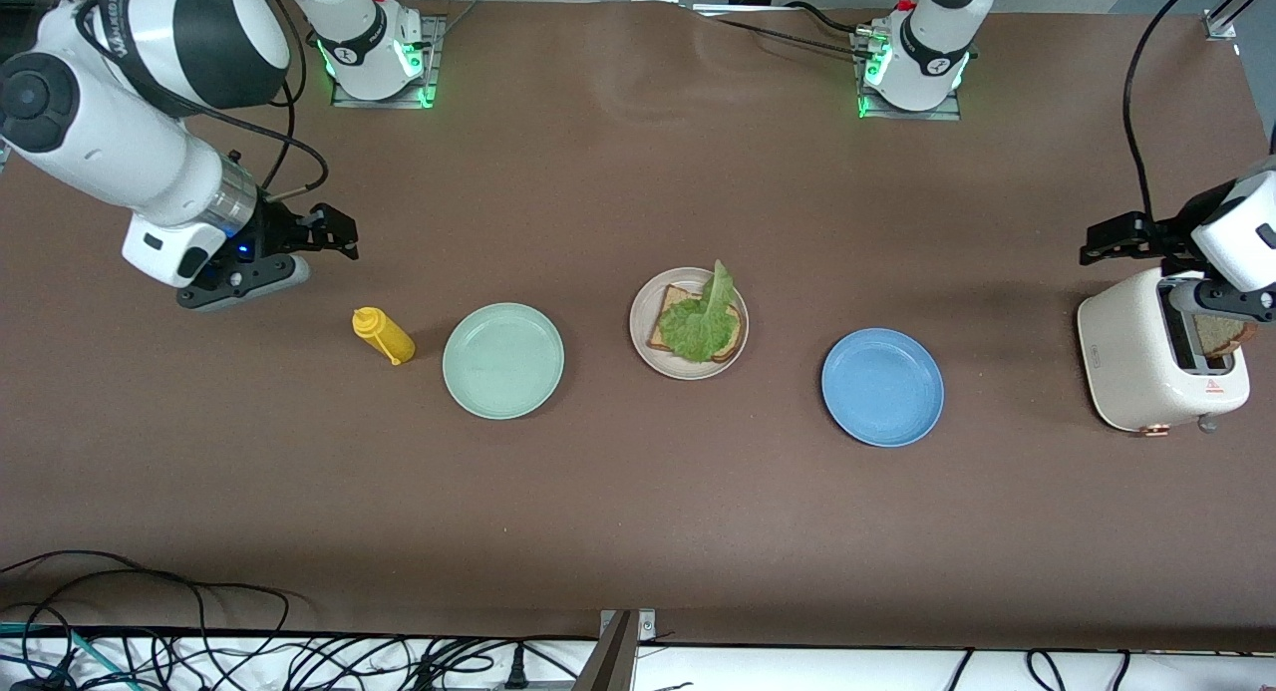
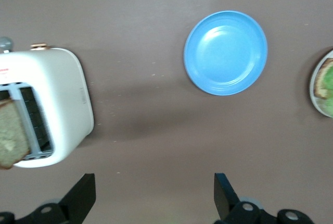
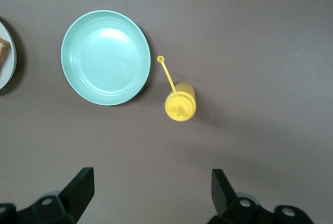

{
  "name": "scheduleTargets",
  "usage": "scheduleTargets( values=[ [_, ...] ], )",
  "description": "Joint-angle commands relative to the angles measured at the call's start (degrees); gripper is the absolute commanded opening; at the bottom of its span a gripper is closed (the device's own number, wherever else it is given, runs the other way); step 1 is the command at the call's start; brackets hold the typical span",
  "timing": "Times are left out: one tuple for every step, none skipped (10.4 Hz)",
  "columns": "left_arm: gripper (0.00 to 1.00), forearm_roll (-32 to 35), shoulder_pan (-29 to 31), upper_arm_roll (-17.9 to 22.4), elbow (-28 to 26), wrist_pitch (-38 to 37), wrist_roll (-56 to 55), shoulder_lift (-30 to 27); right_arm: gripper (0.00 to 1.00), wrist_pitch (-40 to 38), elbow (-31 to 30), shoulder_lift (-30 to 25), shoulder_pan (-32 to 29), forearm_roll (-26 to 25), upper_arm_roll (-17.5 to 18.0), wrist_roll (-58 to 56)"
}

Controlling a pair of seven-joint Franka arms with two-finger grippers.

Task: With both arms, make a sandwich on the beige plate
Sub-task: 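Retract the right gripper while the left gripper grasps toaster bread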

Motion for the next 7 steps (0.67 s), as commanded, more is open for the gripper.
scheduleTargets(
  values=[
    [1.00,2.1,6.6,0.1,0.7,0.2,6.7,1.5,1.00,-4.7,3.9,0.0,-0.8,-2.2,-2.1,3.4],
    [1.00,2.1,9.4,0.1,0.7,1.8,9.8,2.8,1.00,-5.2,4.0,-0.5,-0.7,-3.1,-3.1,4.3],
    [1.00,2.1,11.7,0.1,0.6,5.2,13.2,4.3,1.00,-6.5,5.3,-0.4,-0.8,-5.0,-3.2,6.3],
    [1.00,2.1,14.4,0.0,0.6,6.9,16.5,6.5,1.00,-8.2,7.1,-0.3,-0.9,-5.6,-3.3,6.9],
    [1.00,2.1,16.3,0.1,0.1,9.7,18.1,8.0,1.00,-10.0,7.5,-0.4,-1.0,-5.6,-3.4,7.0],
    [1.00,2.3,17.6,0.1,-0.1,12.1,19.6,9.5,1.00,-10.4,7.6,-0.4,-1.2,-5.6,-3.5,8.1],
    [1.00,3.8,19.2,0.1,-0.1,14.1,20.6,11.5,1.00,-10.4,8.1,-0.4,-2.5,-5.7,-3.4,8.2]
  ],
)
